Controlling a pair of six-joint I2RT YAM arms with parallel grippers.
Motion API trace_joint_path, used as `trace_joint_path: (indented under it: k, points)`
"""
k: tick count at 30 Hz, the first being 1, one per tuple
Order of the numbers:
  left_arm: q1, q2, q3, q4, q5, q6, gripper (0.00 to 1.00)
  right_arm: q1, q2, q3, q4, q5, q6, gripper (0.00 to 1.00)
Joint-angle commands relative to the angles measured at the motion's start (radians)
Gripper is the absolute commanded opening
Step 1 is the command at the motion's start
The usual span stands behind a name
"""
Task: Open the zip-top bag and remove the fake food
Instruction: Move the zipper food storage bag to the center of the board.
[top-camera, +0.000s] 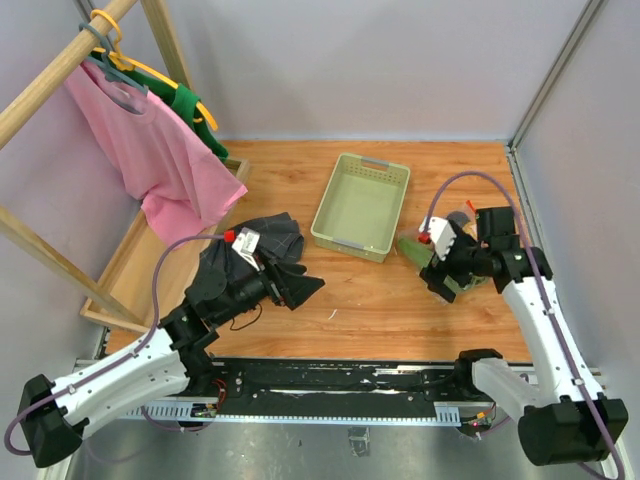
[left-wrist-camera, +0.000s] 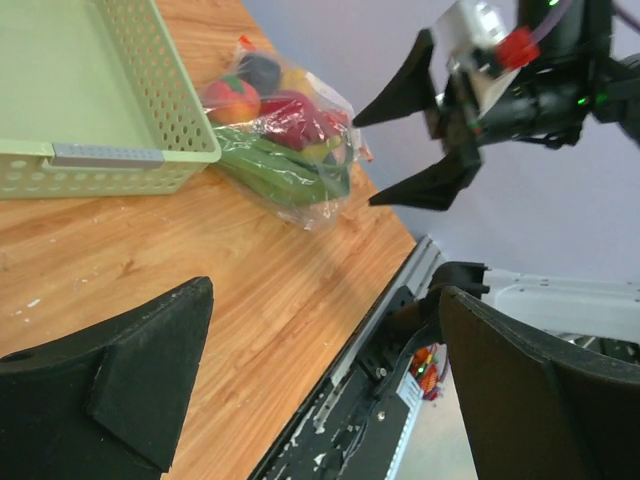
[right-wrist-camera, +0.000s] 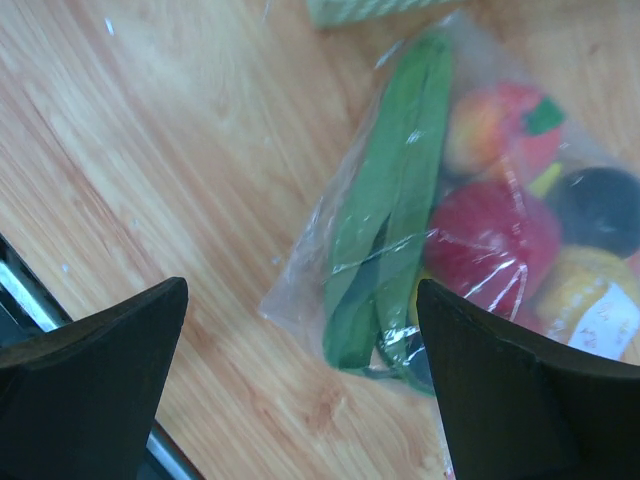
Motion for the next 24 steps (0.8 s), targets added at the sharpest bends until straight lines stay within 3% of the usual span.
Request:
trace_joint_path:
  k: [1,5,14,16,21,23,24]
  points:
    - [-0.004,-0.073,-0.094,0.196,-0.006,-0.080,0.98,0.119,0.008,-0.090,0.042,0.326,-0.020,0.99]
    - [-0.004,-0.106,-0.139,0.205,-0.021,-0.123,0.96,0.160,0.058,-0.165,0.202,0.483,-0.002,0.98]
    - [-0.004,-0.092,-0.161,0.198,-0.014,-0.167,0.95,0.225,0.238,-0.174,0.295,0.610,0.063,0.70]
    - [-0.004,-0.082,-0.163,0.198,-0.012,-0.176,0.95,0.236,0.248,-0.192,0.318,0.625,0.068,0.60]
    - [-0.004,-0.072,-0.169,0.198,0.008,-0.179,0.95,0.237,0.230,-0.199,0.320,0.653,0.073,0.15]
    - [-0.004,-0.072,-0.172,0.199,0.008,-0.171,0.95,0.233,0.184,-0.197,0.305,0.623,0.073,0.03]
    - [-0.004,-0.071,-0.174,0.198,0.008,-0.166,0.95,0.228,0.156,-0.193,0.293,0.600,0.076,0.01]
